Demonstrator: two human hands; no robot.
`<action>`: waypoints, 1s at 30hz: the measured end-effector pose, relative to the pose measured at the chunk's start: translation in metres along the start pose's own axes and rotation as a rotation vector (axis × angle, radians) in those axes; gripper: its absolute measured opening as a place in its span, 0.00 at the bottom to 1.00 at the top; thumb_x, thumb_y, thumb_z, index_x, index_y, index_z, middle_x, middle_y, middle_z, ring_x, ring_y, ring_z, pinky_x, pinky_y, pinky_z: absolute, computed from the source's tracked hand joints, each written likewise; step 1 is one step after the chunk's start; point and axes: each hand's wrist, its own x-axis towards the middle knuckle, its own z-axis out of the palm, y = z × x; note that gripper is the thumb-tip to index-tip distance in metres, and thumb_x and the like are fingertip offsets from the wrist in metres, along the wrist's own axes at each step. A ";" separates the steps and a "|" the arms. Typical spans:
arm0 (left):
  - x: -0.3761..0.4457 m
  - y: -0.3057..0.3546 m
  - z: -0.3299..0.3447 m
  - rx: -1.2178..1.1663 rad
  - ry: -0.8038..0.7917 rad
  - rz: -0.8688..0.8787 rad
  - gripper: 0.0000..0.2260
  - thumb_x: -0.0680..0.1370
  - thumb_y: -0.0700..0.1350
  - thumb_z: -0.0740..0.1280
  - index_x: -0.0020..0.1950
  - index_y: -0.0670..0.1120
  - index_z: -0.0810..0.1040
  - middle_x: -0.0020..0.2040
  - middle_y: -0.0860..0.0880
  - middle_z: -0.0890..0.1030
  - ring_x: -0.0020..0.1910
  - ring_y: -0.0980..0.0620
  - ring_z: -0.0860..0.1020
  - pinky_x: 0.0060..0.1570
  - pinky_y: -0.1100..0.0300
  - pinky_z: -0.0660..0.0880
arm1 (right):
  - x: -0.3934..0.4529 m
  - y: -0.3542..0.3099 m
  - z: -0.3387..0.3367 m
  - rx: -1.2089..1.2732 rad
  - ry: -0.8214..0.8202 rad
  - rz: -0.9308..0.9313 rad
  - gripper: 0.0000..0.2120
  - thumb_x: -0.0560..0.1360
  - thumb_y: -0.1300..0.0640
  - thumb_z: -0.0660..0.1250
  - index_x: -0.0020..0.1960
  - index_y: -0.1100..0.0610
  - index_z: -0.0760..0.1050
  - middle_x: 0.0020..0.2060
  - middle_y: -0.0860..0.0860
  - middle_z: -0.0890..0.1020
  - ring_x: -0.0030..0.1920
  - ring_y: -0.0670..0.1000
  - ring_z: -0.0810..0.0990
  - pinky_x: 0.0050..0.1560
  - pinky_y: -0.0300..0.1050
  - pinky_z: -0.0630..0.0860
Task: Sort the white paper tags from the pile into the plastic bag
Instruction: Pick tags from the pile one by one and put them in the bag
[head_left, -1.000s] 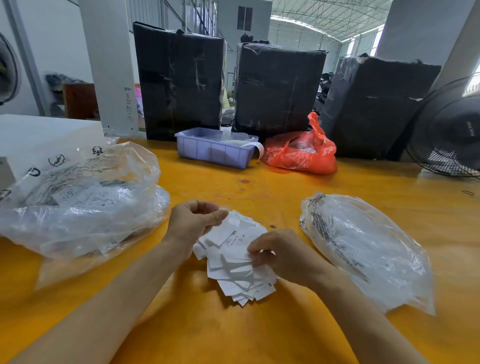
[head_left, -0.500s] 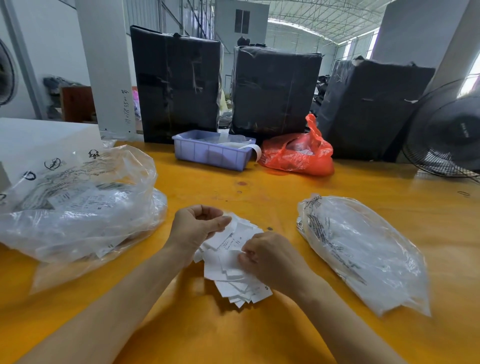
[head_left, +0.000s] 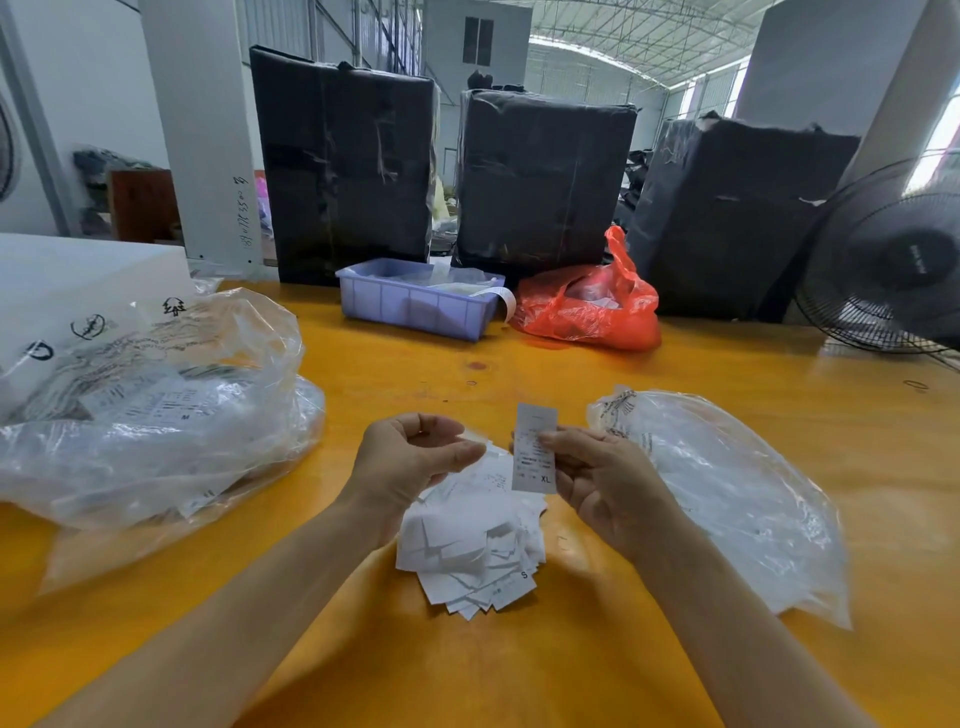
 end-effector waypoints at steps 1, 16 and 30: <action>-0.001 -0.001 0.001 0.003 -0.004 -0.001 0.12 0.64 0.36 0.77 0.42 0.45 0.78 0.29 0.54 0.82 0.30 0.58 0.80 0.35 0.63 0.73 | 0.000 0.000 0.001 0.004 -0.008 -0.005 0.03 0.74 0.70 0.64 0.46 0.67 0.77 0.36 0.59 0.84 0.37 0.53 0.84 0.35 0.42 0.81; -0.005 -0.005 0.007 0.027 -0.018 -0.027 0.12 0.64 0.34 0.77 0.40 0.45 0.77 0.38 0.53 0.81 0.32 0.62 0.78 0.30 0.69 0.72 | -0.004 0.011 0.008 -0.282 0.004 -0.388 0.09 0.66 0.68 0.73 0.43 0.61 0.77 0.35 0.52 0.84 0.41 0.52 0.84 0.39 0.40 0.80; -0.010 -0.004 0.009 0.074 -0.080 0.030 0.12 0.65 0.30 0.76 0.42 0.41 0.78 0.42 0.44 0.83 0.36 0.56 0.81 0.32 0.70 0.74 | -0.006 0.020 0.010 -0.543 0.046 -0.512 0.06 0.69 0.67 0.72 0.42 0.59 0.78 0.37 0.55 0.83 0.38 0.53 0.84 0.38 0.40 0.81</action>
